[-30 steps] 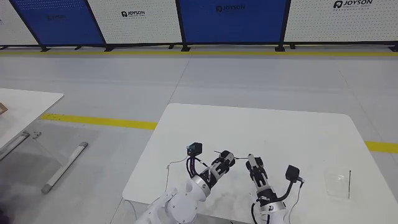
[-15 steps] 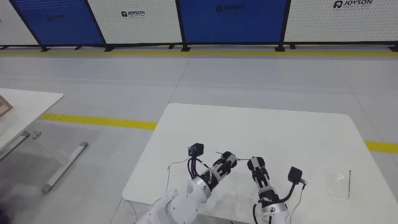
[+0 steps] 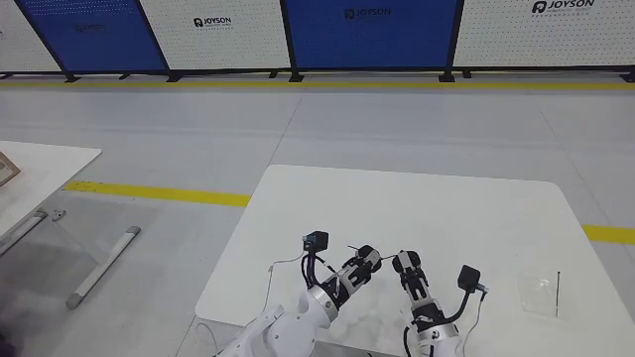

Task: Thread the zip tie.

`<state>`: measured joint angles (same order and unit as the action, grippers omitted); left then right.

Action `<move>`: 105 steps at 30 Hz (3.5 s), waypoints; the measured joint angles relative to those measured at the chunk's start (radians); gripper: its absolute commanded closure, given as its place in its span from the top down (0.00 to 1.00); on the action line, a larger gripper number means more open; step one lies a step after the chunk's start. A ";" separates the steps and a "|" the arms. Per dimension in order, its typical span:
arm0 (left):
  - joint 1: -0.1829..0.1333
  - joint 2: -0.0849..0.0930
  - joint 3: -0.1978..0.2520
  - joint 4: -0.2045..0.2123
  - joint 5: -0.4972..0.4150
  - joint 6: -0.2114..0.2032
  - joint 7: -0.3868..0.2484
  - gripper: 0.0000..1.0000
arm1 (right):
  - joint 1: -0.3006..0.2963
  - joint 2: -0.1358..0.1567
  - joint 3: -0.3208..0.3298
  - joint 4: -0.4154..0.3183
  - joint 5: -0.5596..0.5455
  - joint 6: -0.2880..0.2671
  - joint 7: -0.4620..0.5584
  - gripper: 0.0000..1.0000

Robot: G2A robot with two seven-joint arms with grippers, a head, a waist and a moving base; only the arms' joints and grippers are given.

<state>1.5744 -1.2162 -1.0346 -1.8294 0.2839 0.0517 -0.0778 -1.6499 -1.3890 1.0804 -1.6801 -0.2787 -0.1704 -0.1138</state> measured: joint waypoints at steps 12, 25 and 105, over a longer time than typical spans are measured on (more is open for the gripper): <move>0.000 0.004 -0.004 0.004 -0.006 -0.019 -0.037 0.00 | -0.002 0.000 0.005 0.000 0.007 -0.003 0.009 0.00; -0.002 0.003 0.006 0.006 0.010 -0.013 -0.027 0.00 | 0.001 -0.002 0.004 0.007 0.003 0.001 0.006 0.00; -0.029 -0.007 -0.004 0.035 -0.061 0.046 0.003 0.00 | -0.020 -0.001 0.020 0.012 -0.027 -0.056 -0.019 0.00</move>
<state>1.5456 -1.2231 -1.0385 -1.7941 0.2229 0.0979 -0.0751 -1.6696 -1.3901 1.1001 -1.6678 -0.3060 -0.2264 -0.1324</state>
